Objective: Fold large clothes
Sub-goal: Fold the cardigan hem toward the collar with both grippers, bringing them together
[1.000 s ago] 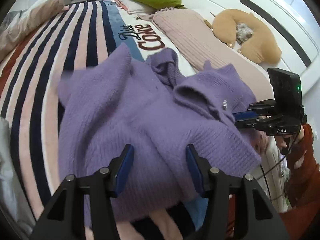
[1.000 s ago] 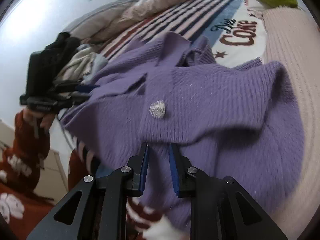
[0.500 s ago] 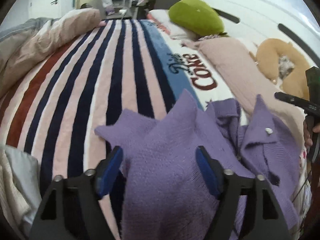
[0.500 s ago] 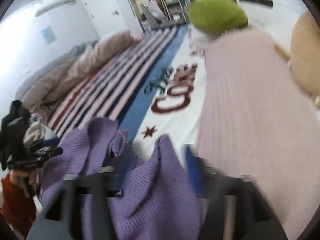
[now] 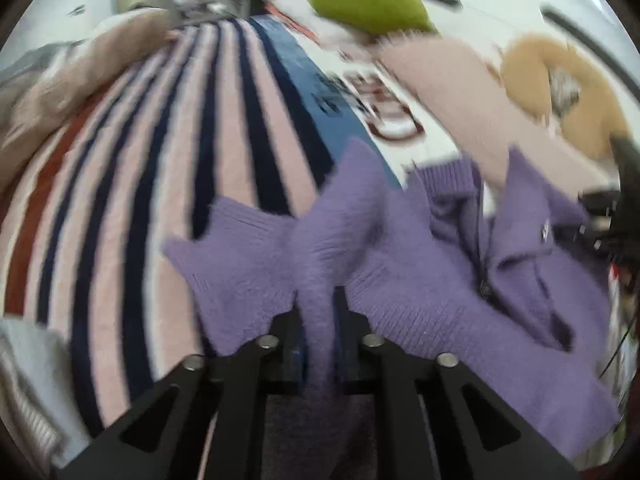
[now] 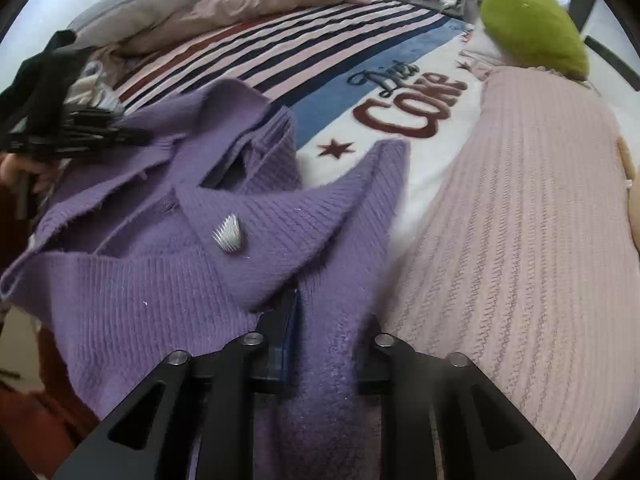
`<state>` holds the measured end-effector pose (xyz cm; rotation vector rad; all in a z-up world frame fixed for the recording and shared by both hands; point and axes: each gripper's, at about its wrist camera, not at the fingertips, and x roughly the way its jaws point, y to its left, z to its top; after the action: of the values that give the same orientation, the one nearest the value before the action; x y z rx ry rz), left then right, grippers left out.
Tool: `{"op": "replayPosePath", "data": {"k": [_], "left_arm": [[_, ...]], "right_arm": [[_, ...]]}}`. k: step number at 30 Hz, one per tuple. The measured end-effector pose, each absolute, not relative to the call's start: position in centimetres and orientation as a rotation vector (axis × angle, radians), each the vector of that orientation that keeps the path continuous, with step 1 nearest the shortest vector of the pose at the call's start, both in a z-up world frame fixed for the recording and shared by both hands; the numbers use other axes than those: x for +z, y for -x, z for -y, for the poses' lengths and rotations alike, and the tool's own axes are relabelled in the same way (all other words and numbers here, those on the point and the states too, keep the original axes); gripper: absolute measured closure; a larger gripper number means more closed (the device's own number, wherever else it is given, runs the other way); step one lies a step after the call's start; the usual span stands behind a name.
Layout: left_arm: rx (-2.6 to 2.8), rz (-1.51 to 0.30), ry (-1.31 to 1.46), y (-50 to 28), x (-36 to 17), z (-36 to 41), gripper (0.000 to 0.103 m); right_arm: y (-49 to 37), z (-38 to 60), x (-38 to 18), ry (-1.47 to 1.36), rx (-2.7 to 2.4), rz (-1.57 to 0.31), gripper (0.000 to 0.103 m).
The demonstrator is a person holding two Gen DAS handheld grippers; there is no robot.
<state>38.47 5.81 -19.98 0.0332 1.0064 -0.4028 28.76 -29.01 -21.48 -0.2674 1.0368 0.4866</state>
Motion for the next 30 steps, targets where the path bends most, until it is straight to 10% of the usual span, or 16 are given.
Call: {"op": "replayPosePath", "data": {"k": [8,15,22,30], "left_arm": [[-0.175,-1.026,0.023,-36.9,-21.4,-12.7,0.091],[-0.238,-0.950,0.018,-35.2,-19.1,-12.1,0.035],[-0.614,-0.870,-0.033,-32.7,-13.7,-6.2,0.020],[-0.776,-1.085,-0.273,-31.8,-19.9,2.1,0.019]], "right_arm": [[-25.7,35.6,-19.9,0.122,0.261,-0.984,0.095],[-24.6,32.0,-16.3,0.282,0.231,-0.885,0.053],[-23.9,24.1,-13.8,0.340,0.617,-0.841,0.039],[-24.9,16.4,-20.7,0.472,0.907,-1.006,0.032]]}}
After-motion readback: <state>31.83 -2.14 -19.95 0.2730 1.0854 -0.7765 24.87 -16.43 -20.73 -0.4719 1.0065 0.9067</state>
